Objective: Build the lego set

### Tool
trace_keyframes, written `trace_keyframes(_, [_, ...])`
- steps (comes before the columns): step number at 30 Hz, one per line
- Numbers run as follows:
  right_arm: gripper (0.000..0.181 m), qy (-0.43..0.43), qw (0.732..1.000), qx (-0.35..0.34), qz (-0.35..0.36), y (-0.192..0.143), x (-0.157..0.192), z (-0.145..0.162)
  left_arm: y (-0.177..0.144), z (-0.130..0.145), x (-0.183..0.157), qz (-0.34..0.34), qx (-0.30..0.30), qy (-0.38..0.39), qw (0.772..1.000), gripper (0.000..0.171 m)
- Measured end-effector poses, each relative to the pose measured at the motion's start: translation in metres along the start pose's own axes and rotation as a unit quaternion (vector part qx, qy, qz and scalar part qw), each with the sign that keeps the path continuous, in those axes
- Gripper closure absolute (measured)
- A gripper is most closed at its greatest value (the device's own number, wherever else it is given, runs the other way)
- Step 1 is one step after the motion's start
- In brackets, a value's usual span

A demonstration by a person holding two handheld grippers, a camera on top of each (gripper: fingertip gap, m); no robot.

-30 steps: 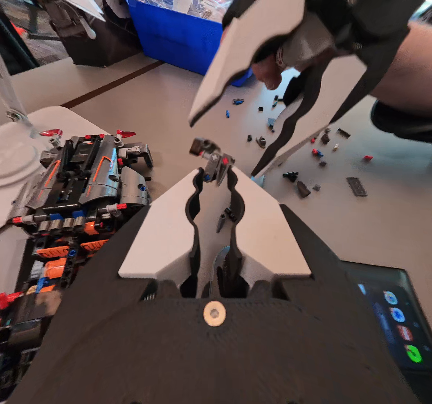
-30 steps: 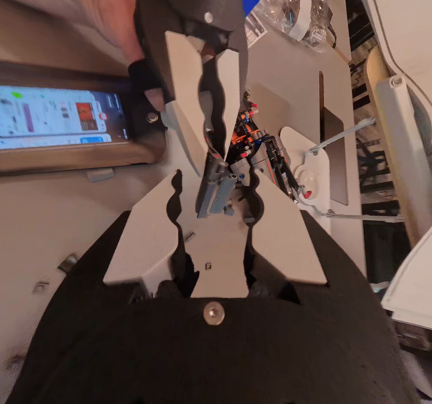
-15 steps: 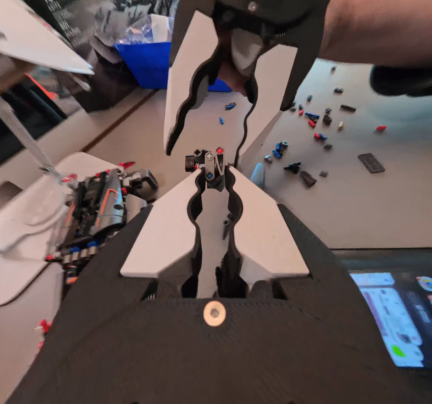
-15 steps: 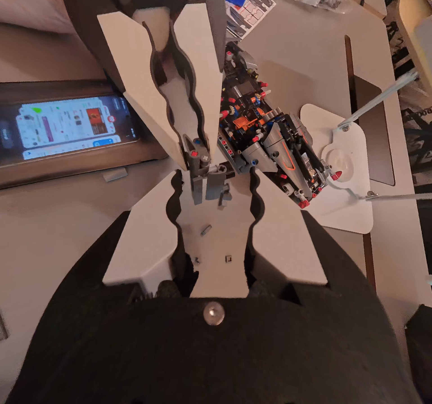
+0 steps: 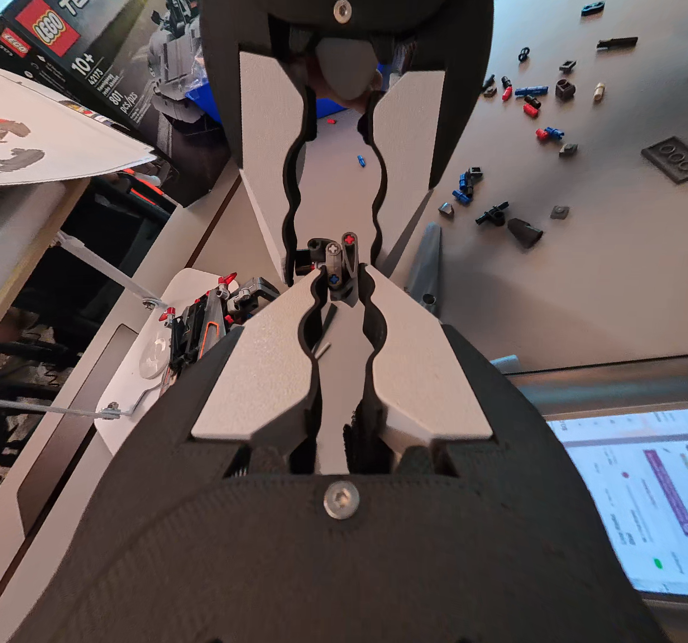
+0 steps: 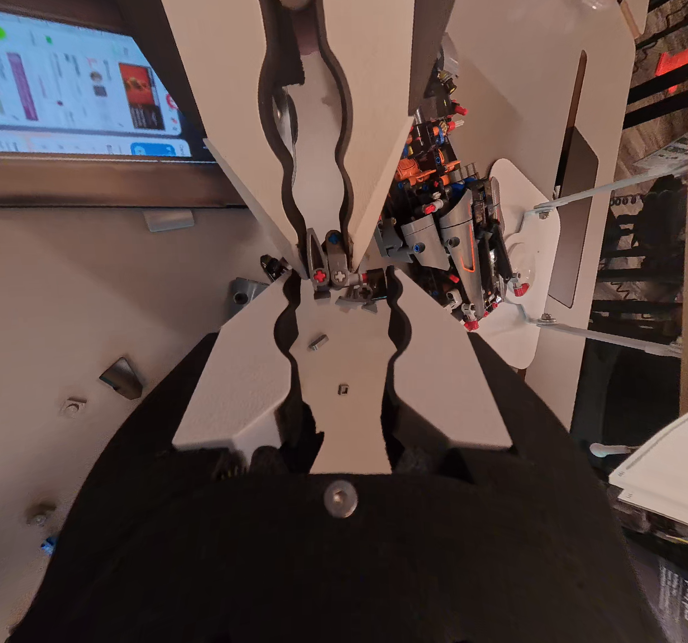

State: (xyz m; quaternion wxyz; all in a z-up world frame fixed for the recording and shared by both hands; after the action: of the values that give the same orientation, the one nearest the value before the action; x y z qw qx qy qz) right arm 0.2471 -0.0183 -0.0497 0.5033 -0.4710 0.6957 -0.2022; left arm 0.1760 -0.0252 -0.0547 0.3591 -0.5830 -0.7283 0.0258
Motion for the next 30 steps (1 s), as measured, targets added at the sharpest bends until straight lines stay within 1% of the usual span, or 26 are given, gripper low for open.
trace_keyframes(4, [0.137,-0.018,1.000,0.012,0.010,-0.0013,0.0014,-0.0015,-0.0004,-0.0008,-0.0011,0.000,0.002,0.005,1.000,0.157])
trace_keyframes(10, [0.136,-0.062,0.997,0.045,0.030,0.0003,0.0069,-0.0066,0.0021,-0.0011,-0.0041,-0.012,0.029,0.026,0.999,0.157])
trace_keyframes(17, [0.138,-0.064,0.996,0.056,0.033,0.0022,0.0078,-0.0051,0.0044,-0.0011,-0.0061,-0.021,0.048,0.038,0.998,0.157])
trace_keyframes(25, [0.134,-0.026,0.998,0.052,0.021,0.0035,0.0060,-0.0035,0.0048,-0.0021,-0.0068,-0.039,0.064,0.054,0.996,0.157])
trace_keyframes(30, [0.136,-0.034,0.998,0.054,0.026,0.0031,0.0063,-0.0041,0.0044,-0.0023,-0.0075,-0.043,0.067,0.057,0.995,0.157])
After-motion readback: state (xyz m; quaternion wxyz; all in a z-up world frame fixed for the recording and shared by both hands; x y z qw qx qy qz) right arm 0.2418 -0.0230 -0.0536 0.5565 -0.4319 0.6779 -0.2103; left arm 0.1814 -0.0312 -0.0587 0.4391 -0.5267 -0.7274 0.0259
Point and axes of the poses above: each gripper's, where its closed fingertips meet, y out along the fingers, z out of its underside, x = y × z across the jaws, the point moved 6 cm from there along -y, back along the fingers, and after that the axes turned 3 degrees about x, right-handed, at the moved point
